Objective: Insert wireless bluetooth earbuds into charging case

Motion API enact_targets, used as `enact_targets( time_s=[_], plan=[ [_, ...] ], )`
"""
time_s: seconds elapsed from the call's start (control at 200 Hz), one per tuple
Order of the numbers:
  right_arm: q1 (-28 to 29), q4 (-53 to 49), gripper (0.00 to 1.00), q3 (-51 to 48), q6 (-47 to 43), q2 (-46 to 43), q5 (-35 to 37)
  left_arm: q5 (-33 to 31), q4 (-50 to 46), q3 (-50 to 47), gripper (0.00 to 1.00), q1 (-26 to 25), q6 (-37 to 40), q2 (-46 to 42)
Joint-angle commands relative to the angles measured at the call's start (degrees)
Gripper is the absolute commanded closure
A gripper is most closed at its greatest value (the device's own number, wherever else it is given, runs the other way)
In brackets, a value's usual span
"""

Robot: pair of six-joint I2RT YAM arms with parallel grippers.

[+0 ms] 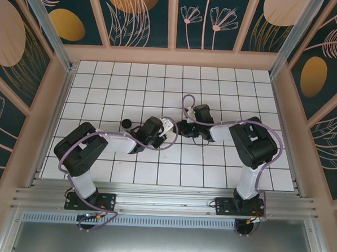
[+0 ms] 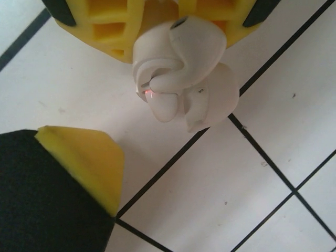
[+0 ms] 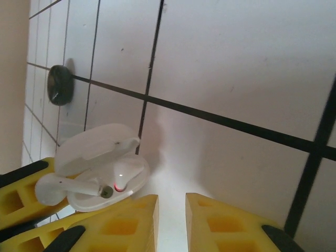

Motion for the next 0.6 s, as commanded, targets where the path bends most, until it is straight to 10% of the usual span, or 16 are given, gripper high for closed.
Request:
enact_targets(
  time_s=[0.0, 0.596],
  plan=[
    [-0.1, -1.8, 0.8, 1.0, -0.1, 0.7, 3.1, -7.3, 0.2, 1.4, 1.0, -0.8, -0.6, 1.2],
    [-1.3, -2.4, 0.81, -2.2, 0.7, -2.7, 7.1, -20.1, -4.7, 3.6, 1.0, -7.2, 2.2, 1.0]
  ],
)
